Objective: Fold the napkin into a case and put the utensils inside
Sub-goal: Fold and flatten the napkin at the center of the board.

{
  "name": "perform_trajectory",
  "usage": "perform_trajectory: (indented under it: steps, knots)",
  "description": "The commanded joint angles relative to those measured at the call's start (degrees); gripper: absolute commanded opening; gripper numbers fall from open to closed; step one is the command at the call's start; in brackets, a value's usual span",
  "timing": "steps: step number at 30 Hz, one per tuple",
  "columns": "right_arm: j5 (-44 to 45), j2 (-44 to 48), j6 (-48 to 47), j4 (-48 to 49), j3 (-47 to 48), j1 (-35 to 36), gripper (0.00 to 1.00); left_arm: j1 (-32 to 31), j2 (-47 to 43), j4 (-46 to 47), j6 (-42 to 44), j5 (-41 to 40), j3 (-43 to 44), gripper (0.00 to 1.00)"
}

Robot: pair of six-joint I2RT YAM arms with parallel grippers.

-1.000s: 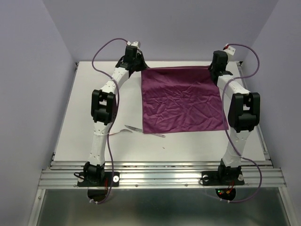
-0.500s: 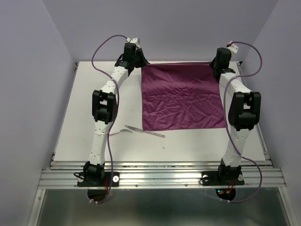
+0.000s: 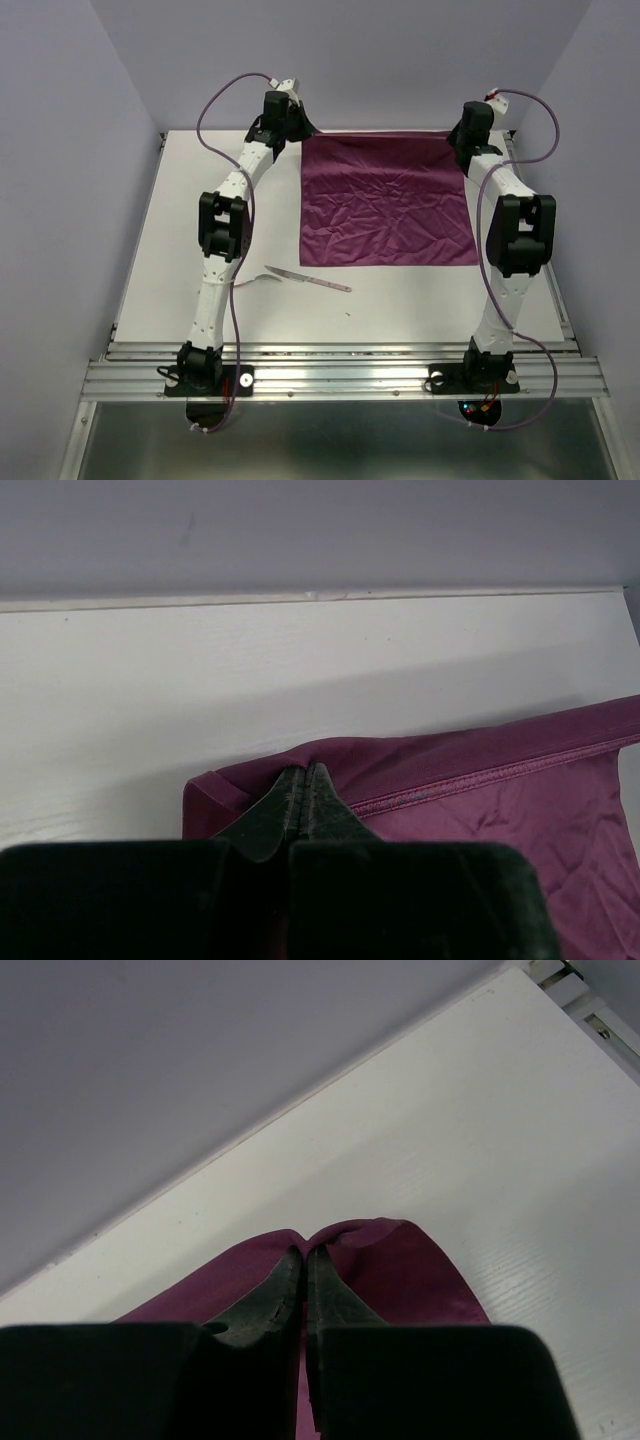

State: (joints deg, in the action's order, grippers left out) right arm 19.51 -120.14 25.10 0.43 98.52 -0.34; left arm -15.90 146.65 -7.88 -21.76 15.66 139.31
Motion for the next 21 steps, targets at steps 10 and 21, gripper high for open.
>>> perform_trajectory:
  steps: [10, 21]
  knots:
    - [-2.6, 5.4, 0.7, -7.3, -1.3, -1.8, 0.01, 1.3, -10.0, -1.6, 5.5, 1.3, -6.7, 0.00]
    - [-6.7, 18.2, 2.4, -14.7, -16.2, -2.3, 0.01, -0.3, -28.1, 0.1, 5.2, 2.1, -32.0, 0.00]
